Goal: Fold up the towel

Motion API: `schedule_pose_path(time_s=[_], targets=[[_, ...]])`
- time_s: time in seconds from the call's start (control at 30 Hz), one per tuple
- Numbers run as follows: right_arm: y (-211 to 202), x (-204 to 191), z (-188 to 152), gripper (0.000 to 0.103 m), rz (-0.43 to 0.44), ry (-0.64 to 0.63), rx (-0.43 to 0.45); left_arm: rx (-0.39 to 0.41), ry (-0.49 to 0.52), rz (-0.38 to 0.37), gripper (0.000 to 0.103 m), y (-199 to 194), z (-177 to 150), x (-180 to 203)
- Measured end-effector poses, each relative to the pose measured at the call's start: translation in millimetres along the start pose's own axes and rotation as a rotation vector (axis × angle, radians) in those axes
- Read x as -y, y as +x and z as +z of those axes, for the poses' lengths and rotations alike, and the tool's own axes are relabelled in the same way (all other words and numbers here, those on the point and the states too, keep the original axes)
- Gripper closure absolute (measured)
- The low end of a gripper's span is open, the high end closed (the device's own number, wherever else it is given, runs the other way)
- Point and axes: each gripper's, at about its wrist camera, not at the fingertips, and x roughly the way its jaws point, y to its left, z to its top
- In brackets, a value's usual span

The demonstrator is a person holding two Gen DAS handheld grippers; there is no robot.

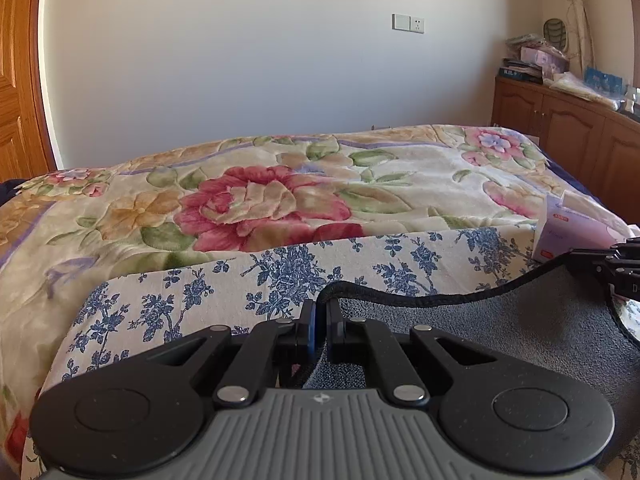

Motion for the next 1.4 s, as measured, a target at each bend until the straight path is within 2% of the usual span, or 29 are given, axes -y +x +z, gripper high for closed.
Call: schedule_pose_path(time_s=[0.1,0.13,0.17,0.2,0.23,0.27,0.33,0.57,0.97,1.4], targets=[[3,-2,-4,0.097,-0.021,-0.008,-0.02,-0.029,0.001,0.011,0.095,6,-4,0],[2,-2,-4,0.088,-0.026,-0.011,-0.025,-0.038,-0.009,0.012,0.093,8,-5,-1],[1,-2,-4,0.081,-0.024,-0.009,-0.026,-0.045,-0.016,0.013,0.082,9,-7,-2],[-1,-2,-5,0.064,-0.018,-0.008,-0.023,-0.049,-0.02,0.016,0.074,10,-8,-3],[-4,-2,-4,0.052,-0.016,-0.008,-0.019,-0.044,-0.017,0.019,0.061,9,-9,-3],[-8,-3,-4,0.051,-0.018,-0.01,-0.013,-0.038,-0.014,0.023,0.053,8,-10,-3],[-13,-5,-2,0.051,-0.016,-0.014,-0.011,-0.031,-0.017,0.021,0.05,4,-11,-3],[-54,-20,9,0.051,0.01,-0.008,0.005,-0.013,-0.043,0.033,0.027,-27,-9,-3],[-129,-35,30,0.051,0.003,0.039,0.041,0.024,-0.029,0.058,0.016,-110,8,10],[-190,-52,37,0.051,0.006,0.055,0.071,0.092,0.026,0.035,0.011,-201,28,36]])
